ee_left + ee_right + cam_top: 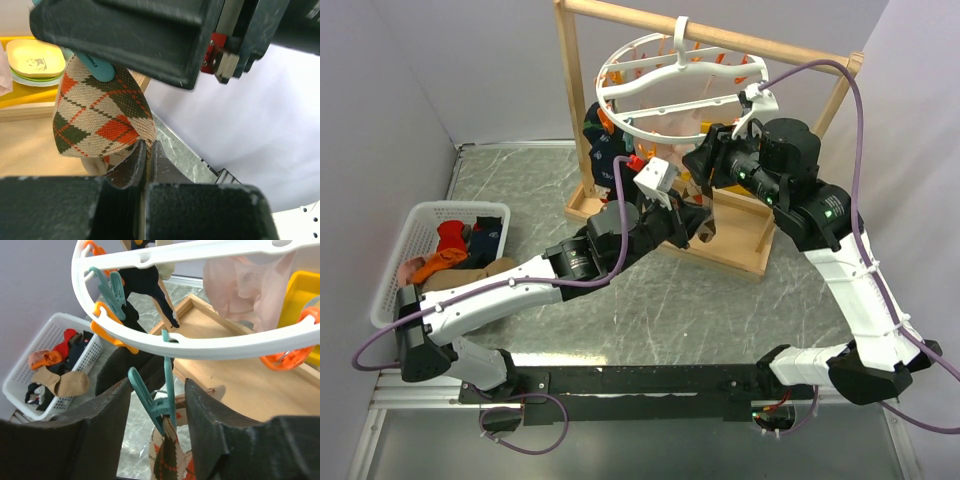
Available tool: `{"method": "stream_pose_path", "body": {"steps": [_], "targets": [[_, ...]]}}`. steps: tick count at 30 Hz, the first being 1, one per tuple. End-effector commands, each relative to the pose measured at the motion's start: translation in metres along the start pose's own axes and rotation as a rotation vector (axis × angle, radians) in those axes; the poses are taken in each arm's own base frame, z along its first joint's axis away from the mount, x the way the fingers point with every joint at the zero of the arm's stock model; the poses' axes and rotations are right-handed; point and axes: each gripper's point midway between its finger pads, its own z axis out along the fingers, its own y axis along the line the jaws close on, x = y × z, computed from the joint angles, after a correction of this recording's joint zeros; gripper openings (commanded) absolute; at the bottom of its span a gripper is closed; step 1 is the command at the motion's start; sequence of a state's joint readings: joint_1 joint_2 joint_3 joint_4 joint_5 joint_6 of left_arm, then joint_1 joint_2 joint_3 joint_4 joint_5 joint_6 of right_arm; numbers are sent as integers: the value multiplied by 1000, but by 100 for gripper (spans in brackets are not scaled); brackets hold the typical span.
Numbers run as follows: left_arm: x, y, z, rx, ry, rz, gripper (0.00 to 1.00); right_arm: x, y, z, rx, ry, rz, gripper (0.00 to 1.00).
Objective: Remove the socks clipped to the hanger
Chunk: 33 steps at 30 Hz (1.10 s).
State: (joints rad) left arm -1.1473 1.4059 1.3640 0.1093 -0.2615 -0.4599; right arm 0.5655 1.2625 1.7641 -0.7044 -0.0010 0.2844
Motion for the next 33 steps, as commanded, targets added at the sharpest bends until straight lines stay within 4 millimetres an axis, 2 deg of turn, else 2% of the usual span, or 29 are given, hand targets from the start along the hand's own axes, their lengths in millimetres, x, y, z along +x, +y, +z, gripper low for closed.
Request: {"method": "stream_pose_path", "body": {"steps": [1,3,8,11,14,16,18,21,24,26,27,29,30,32,33], "targets": [[-8,-19,2,48,-17,-8,1,-23,4,-5,5,-62,-25,49],[-5,-19,2,48,-10,-11,1,-24,3,-5,9,-64,-24,41],[11,-19,1,58,23,-36,1,-23,3,-6,12,-65,-26,35],[28,-18,-2,55,58,-63,1,-23,1,-6,20,-71,-24,34],[36,-18,-8,52,86,-71,1,-22,0,-6,24,-69,-24,34],[48,-10,-18,22,125,-63,1,-20,-1,-8,28,-67,-26,34],[58,4,-32,-18,152,-60,1,-19,-4,-10,38,-69,-30,34],[72,38,-59,-132,175,-30,1,-19,-6,-12,47,-74,-36,34],[64,74,-88,-264,142,17,1,-23,-5,-17,42,-83,-34,35],[51,99,-109,-373,123,48,1,-24,-6,-20,47,-87,-32,35],[44,116,-116,-434,117,54,1,-24,-6,-21,51,-89,-28,35],[36,137,-130,-503,136,43,1,-24,-7,-23,59,-90,-28,35],[26,160,-136,-566,120,28,1,-24,-9,-24,65,-88,-28,36],[22,175,-143,-570,128,-11,1,-25,-11,-25,81,-90,-27,36],[14,195,-149,-626,111,-26,1,-24,-12,-26,86,-85,-29,36]]}}
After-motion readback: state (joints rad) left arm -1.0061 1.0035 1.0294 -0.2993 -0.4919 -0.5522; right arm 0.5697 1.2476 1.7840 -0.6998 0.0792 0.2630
